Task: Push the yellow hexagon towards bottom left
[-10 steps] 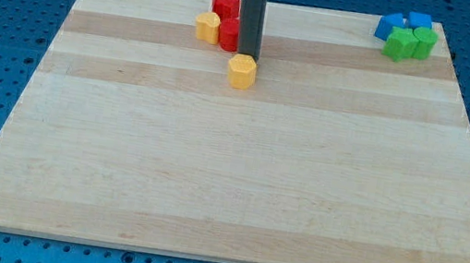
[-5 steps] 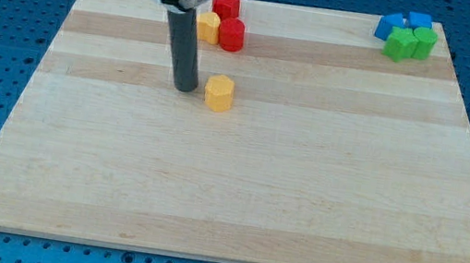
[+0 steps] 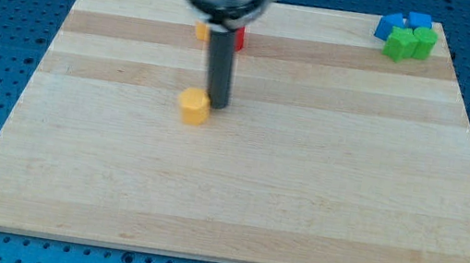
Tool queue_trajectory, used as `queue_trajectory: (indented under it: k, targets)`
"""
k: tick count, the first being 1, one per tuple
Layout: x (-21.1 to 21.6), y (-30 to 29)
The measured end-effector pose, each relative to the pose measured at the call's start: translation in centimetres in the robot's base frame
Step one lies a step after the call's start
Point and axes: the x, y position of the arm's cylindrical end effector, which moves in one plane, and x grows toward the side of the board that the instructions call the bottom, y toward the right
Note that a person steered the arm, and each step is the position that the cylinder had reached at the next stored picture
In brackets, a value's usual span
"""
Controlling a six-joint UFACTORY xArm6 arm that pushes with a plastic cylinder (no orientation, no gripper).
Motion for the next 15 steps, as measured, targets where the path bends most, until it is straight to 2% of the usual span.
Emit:
queue_trajectory:
  k: [1,2,3,4,5,6,7,8,10,15]
  targets:
    - [1.2,-1.6]
    - [0.2,-1.5]
    - [1.0,-4.2]
    - [6.4,-9.2]
    - [8.0,-10.8]
    - [5.3,-8.3]
    - [5.0,-3.7]
    - [9.3,-3.6]
    - [10.2,-8.4]
    - [9.8,-11.2]
